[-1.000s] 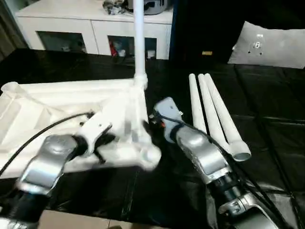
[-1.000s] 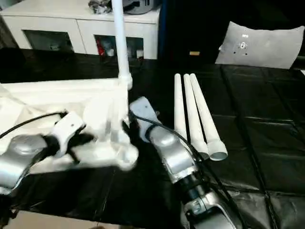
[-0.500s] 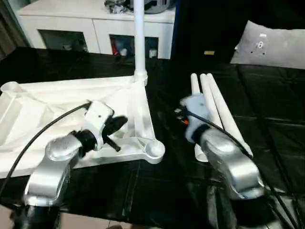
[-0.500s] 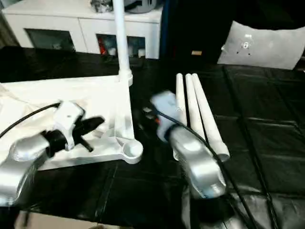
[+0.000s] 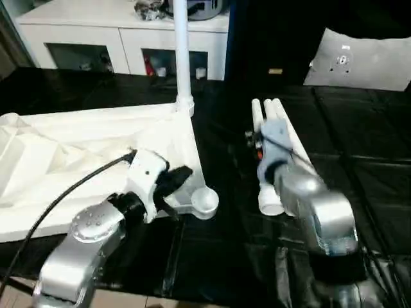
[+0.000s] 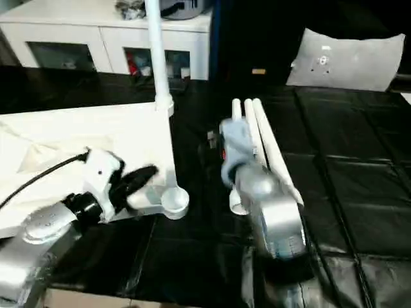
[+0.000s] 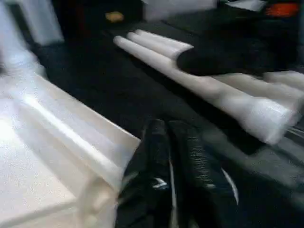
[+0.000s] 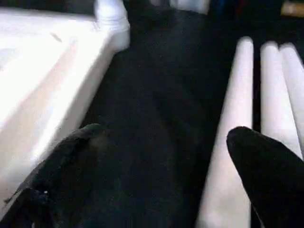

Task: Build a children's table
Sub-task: Pick table leg

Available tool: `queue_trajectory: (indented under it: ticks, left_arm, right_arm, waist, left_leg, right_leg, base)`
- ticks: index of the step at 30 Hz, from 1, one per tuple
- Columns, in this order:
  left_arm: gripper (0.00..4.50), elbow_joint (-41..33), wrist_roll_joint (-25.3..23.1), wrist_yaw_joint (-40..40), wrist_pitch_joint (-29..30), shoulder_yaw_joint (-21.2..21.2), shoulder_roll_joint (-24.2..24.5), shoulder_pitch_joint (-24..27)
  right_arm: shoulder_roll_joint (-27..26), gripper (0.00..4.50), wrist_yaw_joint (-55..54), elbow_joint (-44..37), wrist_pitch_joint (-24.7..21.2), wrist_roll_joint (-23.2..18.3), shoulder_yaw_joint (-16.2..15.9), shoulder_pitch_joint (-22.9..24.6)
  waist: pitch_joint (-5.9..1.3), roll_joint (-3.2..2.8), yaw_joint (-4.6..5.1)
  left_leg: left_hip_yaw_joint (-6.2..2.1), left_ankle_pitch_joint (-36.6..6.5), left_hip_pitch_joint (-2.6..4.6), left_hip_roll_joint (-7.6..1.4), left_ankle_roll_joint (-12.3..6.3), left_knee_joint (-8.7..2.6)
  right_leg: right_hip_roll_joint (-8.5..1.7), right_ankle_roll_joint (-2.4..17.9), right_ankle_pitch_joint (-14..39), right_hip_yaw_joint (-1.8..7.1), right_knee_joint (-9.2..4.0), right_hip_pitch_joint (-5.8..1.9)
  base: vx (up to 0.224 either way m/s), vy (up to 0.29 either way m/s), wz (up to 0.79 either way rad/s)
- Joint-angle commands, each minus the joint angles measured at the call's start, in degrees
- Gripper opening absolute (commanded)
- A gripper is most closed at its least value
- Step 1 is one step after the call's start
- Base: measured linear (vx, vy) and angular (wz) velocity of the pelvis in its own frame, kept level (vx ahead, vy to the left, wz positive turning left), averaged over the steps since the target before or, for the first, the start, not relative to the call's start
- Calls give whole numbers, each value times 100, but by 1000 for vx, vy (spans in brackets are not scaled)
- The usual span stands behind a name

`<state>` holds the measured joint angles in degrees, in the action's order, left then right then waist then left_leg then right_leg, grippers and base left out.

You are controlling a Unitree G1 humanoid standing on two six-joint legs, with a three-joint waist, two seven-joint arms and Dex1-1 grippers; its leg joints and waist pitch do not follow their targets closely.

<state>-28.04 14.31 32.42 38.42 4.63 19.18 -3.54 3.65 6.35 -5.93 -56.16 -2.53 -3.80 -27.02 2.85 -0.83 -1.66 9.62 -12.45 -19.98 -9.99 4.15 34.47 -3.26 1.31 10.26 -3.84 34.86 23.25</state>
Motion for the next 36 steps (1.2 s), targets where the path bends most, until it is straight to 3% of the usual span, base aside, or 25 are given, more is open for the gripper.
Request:
queue_trajectory:
  ticks: [1, 4, 7, 8, 11, 16, 20, 22, 24, 28, 35, 36]
  left_arm:
    - [64, -415, 295, 333, 404, 48, 300, 39]
    - [92, -654, 464, 509, 582, 151, 553, 142]
    - [105, -761, 588, 666, 676, 260, 710, 134]
    - [119, -784, 614, 677, 714, 265, 712, 127]
    - [144, -911, 769, 669, 943, 260, 696, 103]
    - [189, -1022, 837, 658, 1093, 307, 869, 142]
    - [222, -1034, 866, 649, 1130, 299, 942, 141]
    - [237, -1048, 884, 663, 1180, 324, 999, 132]
    - [255, -1056, 888, 653, 1210, 337, 1027, 128]
    - [282, -1080, 933, 594, 1257, 367, 1086, 105]
    - [344, -1110, 938, 554, 1290, 384, 1130, 124]
    - [362, -1113, 937, 551, 1299, 386, 1139, 128]
  right_arm:
    - [13, 450, -65, 302, -460, -11, 168, -186]
    - [31, 450, -74, 604, -759, -39, 243, -451]
    - [52, 450, -69, 915, -861, -82, 342, -650]
    - [56, 450, -75, 966, -872, -79, 357, -679]
    - [85, 450, -94, 1286, -953, -80, 432, -838]
    - [149, 450, -112, 1588, -1012, -38, 469, -977]
    - [160, 450, -127, 1594, -1107, -59, 584, -984]
    - [170, 450, 10, 1701, -1208, -131, 542, -939]
    - [156, 450, 62, 1812, -1248, -177, 543, -883]
    - [167, 450, 90, 1904, -1328, -192, 518, -826]
    - [142, 450, 121, 1878, -1495, -214, 583, -800]
    - [142, 422, 133, 1889, -1510, -226, 584, -802]
  waist:
    - [-312, -16, 10]
    - [-320, 16, 0]
    - [-316, 3, -13]
    - [-308, 41, -9]
    - [-294, 28, -5]
    - [-286, 78, -17]
    - [-295, 49, -21]
    - [-308, 67, -17]
    - [-307, 40, -19]
    - [-310, 86, -16]
    - [-311, 86, -28]
    - [-313, 86, -27]
  left_leg:
    - [-104, -834, -2, -209, 169, -406]
    - [-59, -477, -24, -200, 127, -388]
    - [-63, -500, -18, -204, 145, -391]
    - [-58, -531, -18, -205, 155, -391]
    - [-64, -663, -10, -208, 222, -398]
    - [-57, -775, -13, -192, 226, -390]
    - [-62, -688, -15, -192, 237, -386]
    - [-61, -626, -13, -196, 241, -384]
    - [-64, -586, -16, -198, 244, -383]
    - [-53, -650, -17, -193, 221, -375]
    - [-59, -631, -10, -200, 244, -379]
    - [-60, -612, -12, -201, 245, -379]
  right_leg:
    - [-361, 520, 1734, 317, -419, -244]
    - [-353, 736, 1072, 323, -371, -283]
    - [-368, 769, 1169, 323, -358, -293]
    - [-371, 750, 1264, 322, -364, -297]
    - [-372, 706, 1512, 321, -379, -296]
    - [-368, 510, 1901, 321, -427, -286]
    - [-362, 477, 1819, 321, -406, -285]
    - [-350, 533, 1610, 316, -383, -289]
    - [-356, 596, 1496, 317, -370, -292]
    - [-364, 651, 1568, 320, -386, -302]
    - [-362, 599, 1648, 316, -383, -295]
    - [-361, 604, 1614, 316, -378, -296]
  base:
    - [0, 0, 0]
    - [0, 0, 0]
    - [0, 0, 0]
    - [0, 0, 0]
    - [0, 0, 0]
    - [0, 0, 0]
    - [0, 0, 0]
    - [0, 0, 0]
    - [0, 0, 0]
    - [0, 0, 0]
    - [0, 0, 0]
    - [0, 0, 0]
